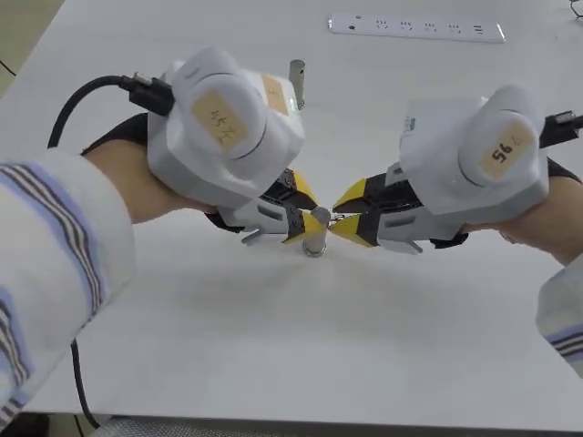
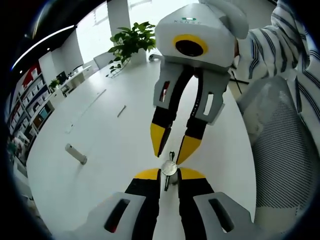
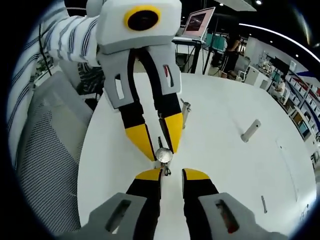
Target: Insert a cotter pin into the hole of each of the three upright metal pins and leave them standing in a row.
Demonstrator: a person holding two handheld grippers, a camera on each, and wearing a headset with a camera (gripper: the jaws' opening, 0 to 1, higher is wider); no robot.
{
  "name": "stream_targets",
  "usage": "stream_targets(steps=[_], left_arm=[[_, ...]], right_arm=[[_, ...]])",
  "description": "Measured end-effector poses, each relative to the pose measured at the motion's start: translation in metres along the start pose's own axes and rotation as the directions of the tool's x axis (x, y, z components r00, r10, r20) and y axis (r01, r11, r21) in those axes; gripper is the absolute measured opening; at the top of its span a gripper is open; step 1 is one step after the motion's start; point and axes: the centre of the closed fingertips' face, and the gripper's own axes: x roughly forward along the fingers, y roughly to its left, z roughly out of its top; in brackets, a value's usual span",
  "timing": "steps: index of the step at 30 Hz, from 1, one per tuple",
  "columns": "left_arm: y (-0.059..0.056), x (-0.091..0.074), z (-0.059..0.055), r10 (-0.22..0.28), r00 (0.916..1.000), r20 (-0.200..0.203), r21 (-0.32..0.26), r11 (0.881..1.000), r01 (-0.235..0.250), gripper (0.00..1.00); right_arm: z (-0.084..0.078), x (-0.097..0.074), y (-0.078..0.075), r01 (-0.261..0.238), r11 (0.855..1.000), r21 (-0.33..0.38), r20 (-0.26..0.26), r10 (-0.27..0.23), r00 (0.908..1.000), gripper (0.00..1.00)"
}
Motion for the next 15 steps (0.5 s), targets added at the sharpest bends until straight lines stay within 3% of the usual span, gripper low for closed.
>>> stream_targets(steps=[7,11,15], left_arm=[[0.0002,0.0002,0.0007,0.005,1.0000,-0.004,0.003,1.000,-0.005,0.09],[0.0004,-0.0003,0.0006,0.009,0.9999,-0.006,0.003,1.000,-0.009,0.09],[0.0004,-0.0005,0.0005,0.010,0.9999,-0.008,0.000,1.000,-0.010,0.09]], right_arm=[[-0.0018,-0.0098,0.0025,-0.009,1.000,0.008,0.011,0.009,0.9999,0.01],[0.0047,-0.0106,0.0048,-0.016,1.000,0.005,0.035,0.015,0.9993,0.00],[0.0053,-0.0093,0.0029,-0.012,1.000,0.003,0.027,0.012,0.9996,0.00]])
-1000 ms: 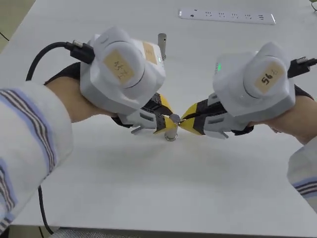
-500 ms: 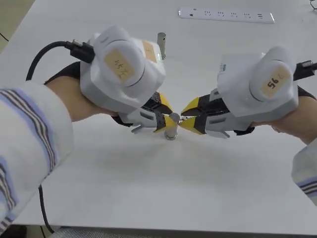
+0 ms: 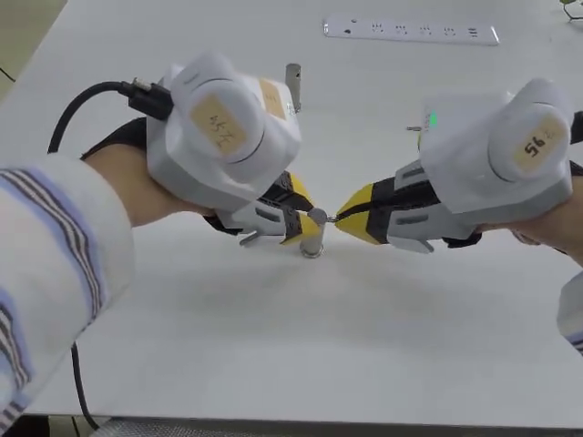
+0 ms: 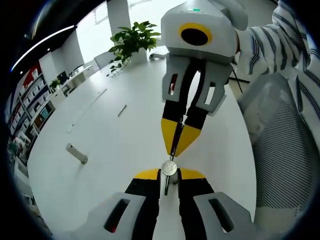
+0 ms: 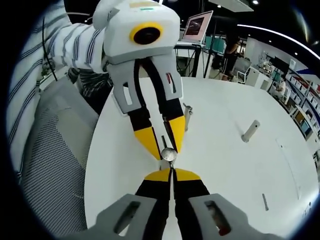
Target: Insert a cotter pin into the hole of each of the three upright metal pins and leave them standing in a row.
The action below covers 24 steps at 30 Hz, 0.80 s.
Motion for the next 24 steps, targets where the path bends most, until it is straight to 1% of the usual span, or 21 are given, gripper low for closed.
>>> stream_targets(steps=[5,8,9,10,12,15,16,18,19,20,21,23,24], left_arm=[[0.001,-0.001,-0.001,0.004,1.0000,-0.001,0.000,1.000,-0.004,0.10],[0.000,-0.003,-0.002,0.007,0.9999,-0.009,0.018,1.000,-0.007,0.10],[0.000,-0.004,-0.002,0.011,0.9999,-0.002,0.042,0.999,-0.011,0.10],[0.000,-0.006,-0.001,0.013,0.9999,0.005,0.037,0.999,-0.014,0.10],[-0.001,-0.010,0.002,0.016,0.9995,0.027,0.011,1.000,-0.016,0.11],[-0.001,-0.016,0.003,0.031,0.9982,0.052,0.005,1.000,-0.031,0.19],[-0.003,-0.020,0.003,0.035,0.9976,0.059,-0.006,0.999,-0.035,0.21],[-0.006,-0.026,0.003,0.047,0.9960,0.076,-0.024,0.999,-0.045,0.24],[-0.010,-0.031,0.004,0.051,0.9943,0.094,-0.034,0.998,-0.048,0.26],[-0.012,-0.034,0.005,0.055,0.9921,0.112,-0.045,0.998,-0.050,0.30],[-0.017,-0.039,0.006,0.060,0.9884,0.140,-0.071,0.996,-0.050,0.35],[-0.023,-0.045,0.007,0.067,0.9819,0.177,-0.114,0.992,-0.047,0.47],[-0.029,-0.048,0.005,0.065,0.9789,0.194,-0.140,0.989,-0.038,0.49]], right_arm=[[0.001,0.000,0.002,0.008,1.000,0.007,0.002,-0.008,1.0000,0.00],[0.002,-0.001,0.001,0.016,1.000,0.018,0.012,-0.016,0.9998,0.00],[0.003,-0.002,0.001,0.018,1.000,0.022,0.016,-0.018,0.9997,0.00],[0.004,-0.002,0.001,0.022,0.999,0.029,0.019,-0.023,0.9995,0.00],[0.004,-0.003,0.000,0.030,0.999,0.033,0.022,-0.031,0.9993,0.05],[0.004,-0.004,0.000,0.035,0.998,0.052,0.030,-0.037,0.9989,0.09],[0.004,-0.005,0.000,0.042,0.997,0.071,0.033,-0.044,0.9985,0.11],[0.005,-0.005,0.001,0.048,0.995,0.086,0.039,-0.052,0.9979,0.19],[0.004,-0.006,0.002,0.049,0.994,0.100,0.043,-0.054,0.9977,0.22],[0.004,-0.006,0.003,0.047,0.993,0.112,0.046,-0.052,0.9976,0.23],[0.003,-0.006,0.004,0.044,0.992,0.120,0.046,-0.050,0.9977,0.23],[0.002,-0.006,0.006,0.044,0.990,0.134,0.048,-0.051,0.9975,0.23],[0.001,-0.006,0.008,0.042,0.989,0.143,0.052,-0.050,0.9974,0.24]])
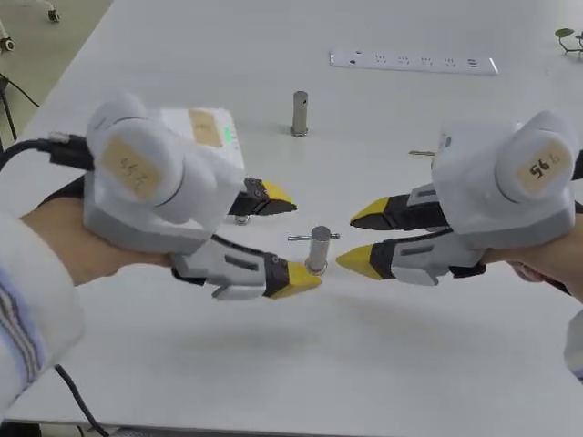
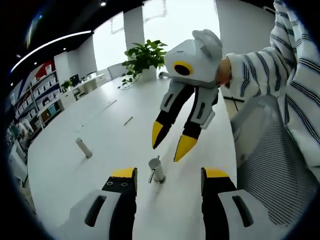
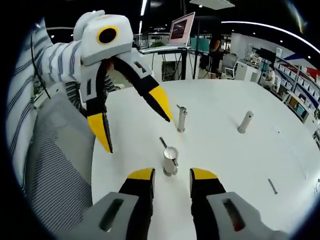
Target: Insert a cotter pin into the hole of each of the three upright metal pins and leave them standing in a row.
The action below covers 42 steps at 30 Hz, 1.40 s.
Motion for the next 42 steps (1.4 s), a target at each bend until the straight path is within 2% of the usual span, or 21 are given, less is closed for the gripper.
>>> stream_targets(steps=[2,4,6,9,12,15,18,20,22,25,26,29,31,32,34,36,39,42], left_arm=[[-0.008,-0.007,-0.007,-0.013,0.9999,0.003,-0.024,1.000,0.013,0.50],[-0.010,-0.010,-0.012,0.000,1.0000,0.006,-0.038,0.999,0.000,0.55],[-0.012,-0.016,-0.023,0.026,0.9996,-0.012,-0.063,0.998,-0.027,0.60],[-0.012,-0.021,-0.031,0.065,0.9977,-0.017,-0.076,0.995,-0.066,0.65],[-0.014,-0.026,-0.030,0.090,0.9959,0.008,-0.117,0.989,-0.089,0.76],[-0.016,-0.030,-0.025,0.103,0.9937,0.044,-0.148,0.984,-0.095,0.87],[-0.017,-0.032,-0.024,0.115,0.9921,0.051,-0.169,0.980,-0.105,0.96],[-0.019,-0.032,-0.024,0.116,0.9921,0.050,-0.165,0.981,-0.106,0.97],[-0.016,-0.033,-0.024,0.137,0.9891,0.053,-0.182,0.975,-0.126,0.99],[-0.008,-0.037,-0.024,0.201,0.9773,0.066,-0.228,0.957,-0.182,0.99],[-0.007,-0.039,-0.024,0.209,0.9754,0.070,-0.229,0.955,-0.188,0.99],[-0.003,-0.043,-0.028,0.249,0.9671,0.054,-0.242,0.943,-0.229,0.99],[-0.002,-0.045,-0.032,0.259,0.9647,0.046,-0.273,0.932,-0.238,0.99],[-0.001,-0.047,-0.034,0.274,0.9603,0.050,-0.283,0.926,-0.250,0.99],[-0.001,-0.048,-0.036,0.282,0.9582,0.049,-0.292,0.922,-0.256,0.99],[0.000,-0.050,-0.039,0.302,0.9523,0.043,-0.305,0.911,-0.276,0.99],[0.002,-0.054,-0.040,0.321,0.9461,0.042,-0.323,0.901,-0.291,0.99],[0.005,-0.058,-0.042,0.350,0.9359,0.043,-0.345,0.884,-0.315,0.99]], right_arm=[[-0.001,0.001,0.003,-0.005,1.000,0.025,0.007,0.005,1.0000,0.26],[-0.003,0.001,0.004,-0.013,0.999,0.041,0.014,0.012,0.9998,0.25],[-0.001,0.003,0.006,-0.014,0.998,0.067,0.029,0.012,0.9995,0.25],[0.000,0.007,0.008,-0.017,0.995,0.099,0.050,0.012,0.9987,0.26],[0.001,0.013,0.010,-0.021,0.991,0.135,0.076,0.011,0.9970,0.28],[-0.001,0.017,0.013,-0.038,0.985,0.166,0.086,0.023,0.9960,0.26],[-0.007,0.024,0.011,-0.032,0.981,0.189,0.088,0.016,0.9960,0.25],[-0.008,0.025,0.011,-0.035,0.980,0.198,0.092,0.016,0.9956,0.24],[-0.008,0.027,0.009,-0.033,0.977,0.212,0.105,0.011,0.9944,0.24],[-0.007,0.029,0.004,-0.022,0.971,0.238,0.128,-0.009,0.9918,0.23],[-0.007,0.029,0.003,-0.023,0.970,0.243,0.134,-0.010,0.9909,0.22],[-0.005,0.031,0.002,-0.011,0.971,0.237,0.151,-0.025,0.9882,0.21],[-0.006,0.034,0.004,-0.015,0.973,0.228,0.149,-0.020,0.9886,0.21],[-0.007,0.036,0.005,-0.016,0.975,0.222,0.144,-0.016,0.9895,0.21],[-0.010,0.038,0.004,-0.012,0.977,0.214,0.136,-0.017,0.9906,0.21],[-0.014,0.042,0.005,-0.017,0.980,0.198,0.124,-0.008,0.9922,0.20],[-0.014,0.044,0.003,-0.021,0.982,0.187,0.138,-0.005,0.9904,0.18],[-0.013,0.048,0.000,-0.020,0.984,0.174,0.146,-0.006,0.9893,0.17]])
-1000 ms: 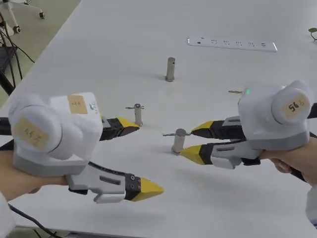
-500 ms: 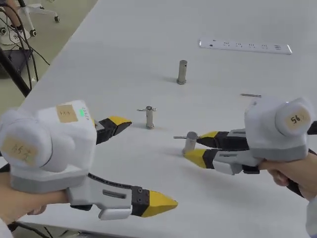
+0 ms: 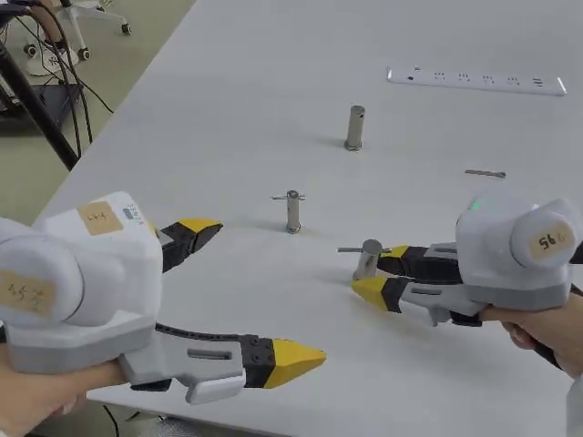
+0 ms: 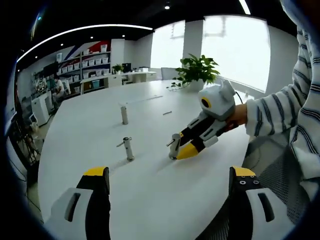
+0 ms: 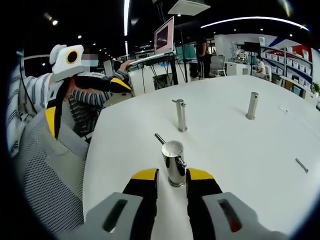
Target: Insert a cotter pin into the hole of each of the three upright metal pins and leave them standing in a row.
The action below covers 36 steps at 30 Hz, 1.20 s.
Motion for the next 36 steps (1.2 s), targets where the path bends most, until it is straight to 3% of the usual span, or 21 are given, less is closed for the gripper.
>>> stream_targets(steps=[10,16,36], left_arm=[[0.003,0.000,-0.004,0.017,0.9998,-0.006,-0.028,0.999,-0.017,0.96],[0.007,0.002,-0.005,0.025,0.9997,-0.007,-0.029,0.999,-0.025,0.95],[0.024,-0.004,-0.010,0.060,0.9982,-0.008,-0.042,0.997,-0.060,0.91]], right_arm=[[-0.008,0.009,-0.007,-0.004,1.000,-0.007,0.002,0.004,1.0000,0.11],[-0.007,0.010,-0.006,-0.008,1.000,-0.020,0.036,0.009,0.9993,0.11],[-0.003,0.012,-0.005,0.052,0.995,-0.084,0.069,-0.046,0.9966,0.09]])
